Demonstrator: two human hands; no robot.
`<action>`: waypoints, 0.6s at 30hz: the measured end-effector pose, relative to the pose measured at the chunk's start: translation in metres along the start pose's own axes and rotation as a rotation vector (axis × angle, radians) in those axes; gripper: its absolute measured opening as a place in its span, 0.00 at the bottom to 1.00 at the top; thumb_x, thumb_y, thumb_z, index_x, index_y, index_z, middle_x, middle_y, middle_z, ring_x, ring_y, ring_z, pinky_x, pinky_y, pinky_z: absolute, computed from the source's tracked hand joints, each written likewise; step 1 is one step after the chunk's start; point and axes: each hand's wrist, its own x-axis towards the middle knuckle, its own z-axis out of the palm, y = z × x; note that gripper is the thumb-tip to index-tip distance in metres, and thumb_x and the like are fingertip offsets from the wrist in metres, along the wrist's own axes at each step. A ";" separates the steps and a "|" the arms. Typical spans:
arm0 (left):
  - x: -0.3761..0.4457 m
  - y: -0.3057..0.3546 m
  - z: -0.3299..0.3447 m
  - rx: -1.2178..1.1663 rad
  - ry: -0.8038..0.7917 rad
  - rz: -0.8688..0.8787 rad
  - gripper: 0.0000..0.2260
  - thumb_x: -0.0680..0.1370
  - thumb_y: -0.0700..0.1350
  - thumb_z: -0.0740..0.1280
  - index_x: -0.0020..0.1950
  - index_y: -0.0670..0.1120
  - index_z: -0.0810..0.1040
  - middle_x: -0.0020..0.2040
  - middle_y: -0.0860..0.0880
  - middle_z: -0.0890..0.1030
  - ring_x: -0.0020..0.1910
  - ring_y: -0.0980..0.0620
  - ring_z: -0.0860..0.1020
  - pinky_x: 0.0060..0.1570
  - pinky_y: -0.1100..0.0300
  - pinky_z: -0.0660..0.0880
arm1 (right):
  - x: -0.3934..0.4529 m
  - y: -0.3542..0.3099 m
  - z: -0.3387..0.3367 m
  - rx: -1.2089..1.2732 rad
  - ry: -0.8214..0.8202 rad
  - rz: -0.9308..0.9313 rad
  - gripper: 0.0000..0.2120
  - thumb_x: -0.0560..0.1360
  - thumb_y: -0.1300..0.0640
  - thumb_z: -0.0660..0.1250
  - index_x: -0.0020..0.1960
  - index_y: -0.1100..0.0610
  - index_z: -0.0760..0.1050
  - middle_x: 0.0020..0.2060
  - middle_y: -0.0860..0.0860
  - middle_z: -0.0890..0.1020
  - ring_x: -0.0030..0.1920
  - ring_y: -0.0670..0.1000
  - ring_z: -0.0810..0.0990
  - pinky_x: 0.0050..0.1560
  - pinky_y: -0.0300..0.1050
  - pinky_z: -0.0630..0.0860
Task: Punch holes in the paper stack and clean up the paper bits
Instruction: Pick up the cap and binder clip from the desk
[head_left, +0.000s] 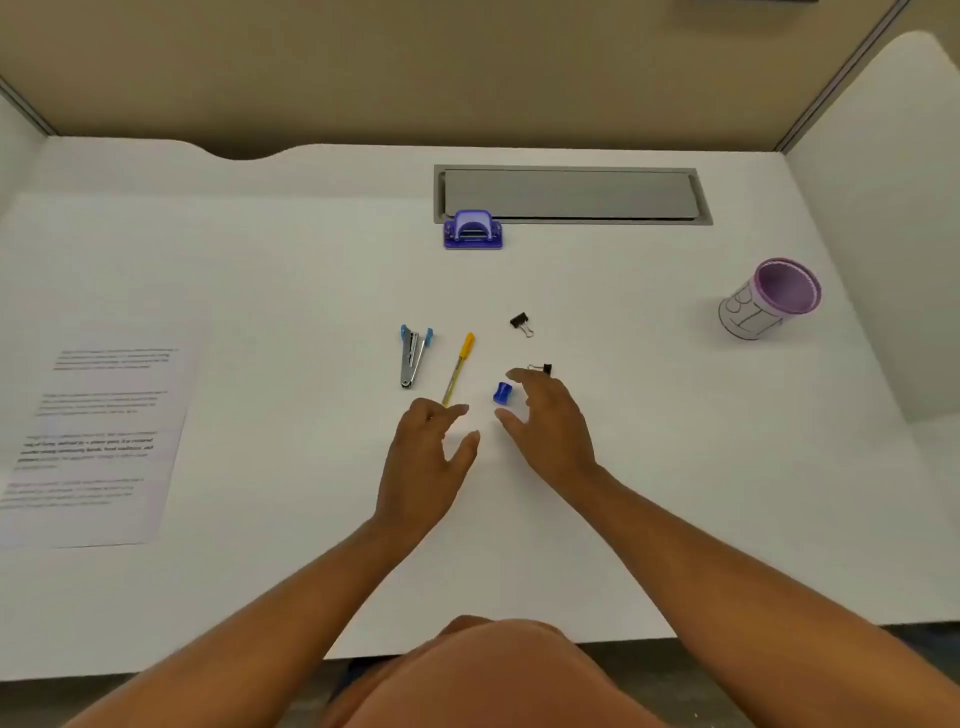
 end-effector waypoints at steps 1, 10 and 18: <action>0.005 -0.002 0.003 -0.085 -0.006 -0.041 0.17 0.81 0.48 0.74 0.70 0.47 0.83 0.58 0.48 0.80 0.51 0.52 0.80 0.50 0.65 0.76 | 0.004 0.001 0.003 0.010 -0.003 0.019 0.26 0.79 0.49 0.74 0.74 0.48 0.72 0.71 0.47 0.78 0.68 0.50 0.78 0.68 0.48 0.78; 0.036 0.001 0.016 -0.351 -0.147 -0.334 0.19 0.81 0.51 0.74 0.70 0.45 0.82 0.63 0.47 0.86 0.56 0.49 0.85 0.60 0.61 0.81 | 0.004 0.000 0.006 0.243 0.009 0.124 0.25 0.75 0.56 0.77 0.69 0.46 0.74 0.51 0.36 0.81 0.46 0.43 0.80 0.53 0.45 0.82; 0.055 0.008 0.028 -0.780 -0.211 -0.576 0.09 0.80 0.41 0.75 0.60 0.41 0.88 0.50 0.42 0.89 0.49 0.45 0.88 0.59 0.47 0.86 | -0.017 -0.010 -0.015 0.406 0.080 -0.043 0.25 0.73 0.53 0.77 0.66 0.44 0.72 0.54 0.36 0.83 0.45 0.50 0.78 0.37 0.32 0.71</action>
